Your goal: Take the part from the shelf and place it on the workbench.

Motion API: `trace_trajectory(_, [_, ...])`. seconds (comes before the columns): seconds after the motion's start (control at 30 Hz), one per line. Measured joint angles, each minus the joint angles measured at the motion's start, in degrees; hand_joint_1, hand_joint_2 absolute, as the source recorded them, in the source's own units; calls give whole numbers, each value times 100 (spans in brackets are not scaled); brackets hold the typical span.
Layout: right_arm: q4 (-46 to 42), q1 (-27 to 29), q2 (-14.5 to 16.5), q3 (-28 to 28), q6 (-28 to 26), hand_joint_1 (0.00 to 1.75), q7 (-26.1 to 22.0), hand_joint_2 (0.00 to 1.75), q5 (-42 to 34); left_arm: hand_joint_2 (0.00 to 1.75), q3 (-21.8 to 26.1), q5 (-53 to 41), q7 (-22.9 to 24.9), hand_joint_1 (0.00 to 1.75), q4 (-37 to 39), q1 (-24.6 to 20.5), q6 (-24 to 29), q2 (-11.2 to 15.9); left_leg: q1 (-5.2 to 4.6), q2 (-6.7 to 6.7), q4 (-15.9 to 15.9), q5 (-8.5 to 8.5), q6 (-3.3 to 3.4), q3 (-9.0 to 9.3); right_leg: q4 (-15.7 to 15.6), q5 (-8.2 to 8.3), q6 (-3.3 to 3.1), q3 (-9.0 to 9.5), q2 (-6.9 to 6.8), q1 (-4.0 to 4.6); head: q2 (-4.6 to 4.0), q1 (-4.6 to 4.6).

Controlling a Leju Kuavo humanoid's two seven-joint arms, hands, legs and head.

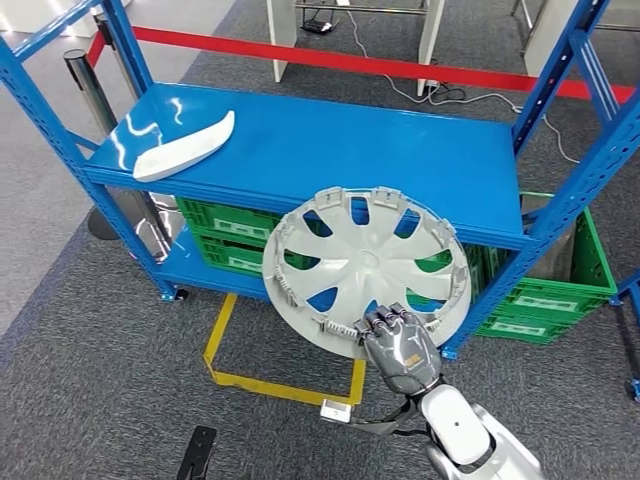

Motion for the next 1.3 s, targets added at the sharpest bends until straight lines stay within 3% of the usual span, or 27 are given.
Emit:
trace_trajectory(0.07, [-1, -5, 0, 3, -1, 154, -3, 175, 6, 175, -1, -1, 9, 0, 0, -10, -7, 3, 15, -112, 73, -5, -87, -68, -670, 165, -2, 390, 228, -36, 0, 4])
trace_trajectory(0.13, [-3, -5, 0, 8, -1, 154, -4, 175, 13, 175, -2, -2, 16, 0, 0, -11, -8, 7, 26, -213, 111, 25, -176, -146, -802, 139, -52, 479, 307, -26, 0, 7])
trace_trajectory(0.2, [-4, -2, 0, 14, -1, 154, -5, 175, 14, 175, -2, -3, 22, 0, 0, 7, -10, 15, 47, -278, 116, 49, -246, -188, -795, 172, -135, 468, 177, -14, 0, 7])
trace_trajectory(0.27, [-4, -4, 0, 17, 0, 154, -4, 175, 14, 175, -2, -3, 28, 0, 0, 13, -10, 24, 43, -114, 341, -104, -298, -304, -826, 201, -220, 475, 38, -15, 0, -24])
trace_trajectory(0.33, [-4, -4, 0, 19, 0, 154, -4, 175, 16, 175, -2, -6, 37, 0, 0, 5, -10, 30, 37, 138, 1008, -459, -336, -600, -841, 205, -274, 476, -114, 7, 0, -57])
trace_trajectory(0.37, [-4, -4, 0, 19, 1, 154, -3, 175, 17, 175, -2, -10, 48, 0, 0, 7, -11, 32, 40, 197, 1396, -619, -350, -764, -839, 199, -290, 475, -197, 19, 0, -61])
trace_trajectory(0.4, [-4, -4, 0, 20, 1, 154, -1, 175, 19, 175, -2, -14, 64, 0, 0, 13, -14, 35, 41, 220, 1646, -688, -358, -863, -837, 191, -299, 477, -276, 26, 0, -61])
trace_trajectory(0.43, [-4, -4, 0, 20, 2, 154, 2, 175, 21, 175, -2, -17, 81, 0, 0, 20, -16, 38, 42, 233, 1701, -654, -359, -871, -834, 182, -306, 481, -352, 29, 0, -61])
trace_trajectory(0.47, [-4, -3, 0, 21, 2, 154, 4, 175, 25, 175, -3, -20, 97, 0, 0, 26, -19, 44, 42, 255, 1523, -518, -355, -769, -831, 171, -305, 491, -424, 30, 0, -62])
trace_trajectory(0.5, [-4, -4, 1, 22, 2, 154, 10, 175, 33, 175, -3, -23, 113, 0, 0, 28, -20, 49, 39, 328, 1153, -316, -341, -576, -830, 158, -294, 508, -489, 29, 0, -62])
trace_trajectory(0.57, [-4, -5, 3, 25, 1, 154, 27, 175, 61, 175, -6, -38, 138, 0, 0, 23, -21, 56, -16, 626, 429, -70, -291, -214, -827, 129, -248, 534, -600, 58, 0, -69])
trace_trajectory(0.63, [-4, -5, 4, 32, -1, 154, 49, 175, 91, 175, -8, -52, 151, 0, 0, 23, -22, 59, -72, 785, 174, -61, -223, -126, -839, 112, -193, 549, -718, 103, 0, -59])
trace_trajectory(0.7, [-5, -6, 5, 46, -2, 154, 60, 175, 108, 175, -9, -56, 157, 0, 0, 44, -22, 63, -67, 649, 149, -43, -148, -157, -855, 84, -133, 562, -830, 108, 0, -44])
trace_trajectory(0.73, [-6, -8, 6, 56, -2, 154, 62, 175, 111, 175, -9, -56, 160, 0, 0, 56, -22, 67, -56, 570, 138, -32, -110, -159, -817, 28, -105, 548, -769, 96, 0, -35])
trace_trajectory(0.8, [-9, -10, 7, 74, -3, 154, 67, 175, 115, 175, -11, -57, 169, 0, 0, 59, -21, 71, -33, 420, 115, -5, -38, -156, -429, -228, -77, 372, -454, 74, 0, -10])
trace_trajectory(0.83, [-10, -8, 6, 80, -4, 154, 69, 175, 118, 175, -13, -62, 181, 0, 0, 54, -21, 72, -37, 344, 116, -2, -14, -161, -55, -406, -82, 204, -277, 74, 0, 3])
trace_trajectory(0.9, [-11, 6, 5, 87, -4, 154, 81, 175, 127, 175, -18, -85, 230, 0, 0, 55, -19, 74, -56, 173, 119, 1, 13, -163, 674, -640, -101, -178, -126, 85, 0, 11])
trace_trajectory(0.93, [-11, 20, 4, 90, -4, 154, 89, 175, 133, 175, -21, -102, 269, 0, 1, 66, -13, 78, -67, 79, 121, 2, 17, -162, 825, -612, -117, -290, -99, 93, 0, 12])
trace_trajectory(0.97, [-11, 35, 4, 92, -4, 154, 97, 175, 142, 175, -24, -118, 308, 0, 1, 83, -2, 84, -76, -9, 125, 2, 17, -159, 748, -475, -139, -296, -84, 101, 0, 11])
trace_trajectory(1.0, [-15, 51, 4, 95, -5, 154, 108, 175, 152, 175, -27, -137, 350, 0, 1, 102, 14, 92, -82, -99, 131, 2, 17, -157, 448, -246, -168, -196, -44, 107, 0, 11])
trace_trajectory(1.07, [-31, 77, 3, 97, -8, 154, 137, 175, 184, 175, -33, -165, 411, 0, 1, 130, 45, 106, -88, -256, 158, 1, 8, -177, -313, 136, -231, 116, 214, 95, 0, 6])
trace_trajectory(1.13, [-55, 103, 2, 97, -14, 154, 170, 175, 214, 175, -35, -180, 446, 0, 2, 148, 60, 119, -66, -395, 183, 19, -37, -240, -707, 243, -254, 299, 425, 89, 0, 3])
trace_trajectory(1.2, [-78, 131, 3, 97, -20, 154, 187, 175, 227, 175, -35, -184, 466, 0, 2, 173, 62, 137, -41, -523, 176, 49, -109, -283, -760, 236, -264, 339, 361, 95, 0, 8])
trace_trajectory(1.23, [-88, 143, 4, 97, -22, 154, 193, 175, 229, 175, -35, -187, 474, 0, 2, 190, 62, 148, -52, -497, 188, 37, -146, -291, -794, 248, -285, 365, 287, 86, 0, 5])
trace_trajectory(1.3, [-103, 162, 9, 97, -22, 154, 203, 175, 230, 175, -36, -192, 488, 0, 2, 195, 62, 160, -83, -237, 448, -132, -219, -400, -868, 268, -338, 431, 117, 53, 0, -50])
